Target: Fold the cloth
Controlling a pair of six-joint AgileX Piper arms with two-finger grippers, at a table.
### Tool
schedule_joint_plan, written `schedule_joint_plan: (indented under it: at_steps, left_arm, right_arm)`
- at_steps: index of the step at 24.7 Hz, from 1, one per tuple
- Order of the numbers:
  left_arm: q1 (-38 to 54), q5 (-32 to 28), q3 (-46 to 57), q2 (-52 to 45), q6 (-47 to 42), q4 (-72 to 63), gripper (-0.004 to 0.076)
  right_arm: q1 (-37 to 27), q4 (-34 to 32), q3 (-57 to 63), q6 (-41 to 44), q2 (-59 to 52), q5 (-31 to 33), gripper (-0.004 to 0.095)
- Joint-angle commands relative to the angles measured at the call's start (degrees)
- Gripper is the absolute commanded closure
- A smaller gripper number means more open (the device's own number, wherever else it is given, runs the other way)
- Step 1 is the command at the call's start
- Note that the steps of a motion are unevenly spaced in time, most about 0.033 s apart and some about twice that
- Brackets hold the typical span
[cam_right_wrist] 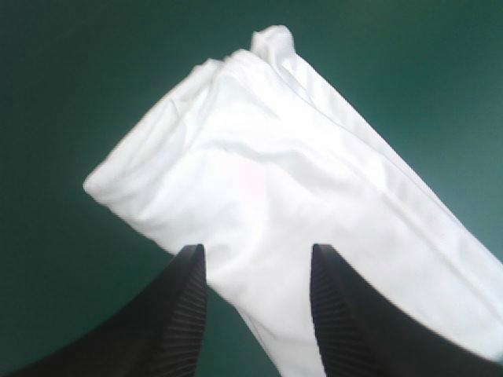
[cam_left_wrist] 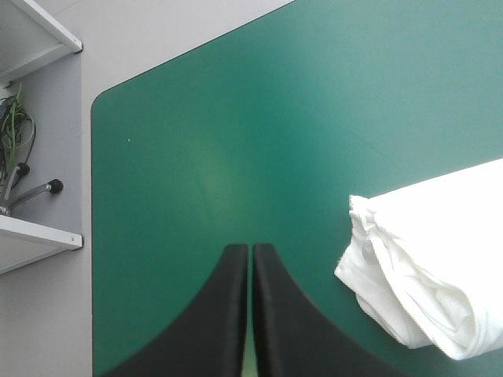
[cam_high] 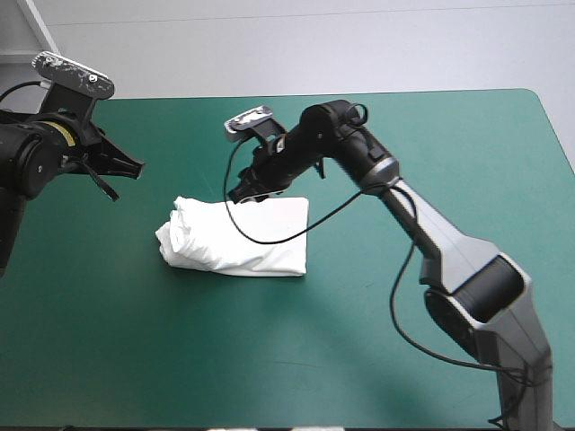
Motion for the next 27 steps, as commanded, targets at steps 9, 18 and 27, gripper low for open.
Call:
schedule_joint_plan:
  at_steps: [9, 18, 27]
  left_arm:
    - [-0.01, -2.89, -1.56, -1.71, -0.61, -1.01, 0.0705]
    - [-0.01, -3.1, -1.56, -1.71, -0.61, -3.79, 0.0705]
    - [-0.01, -2.86, -1.56, -1.71, -0.61, -4.95, 0.0705]
  right_arm:
    - [-19.72, 24.62, 51.53, -17.6, -26.2, -23.92, 0.0506]
    - [-20.69, 44.2, 59.22, -32.88, -17.9, -24.07, 0.0254]
    - [-18.99, 50.01, 51.49, -37.32, -6.82, -20.78, 0.0327]
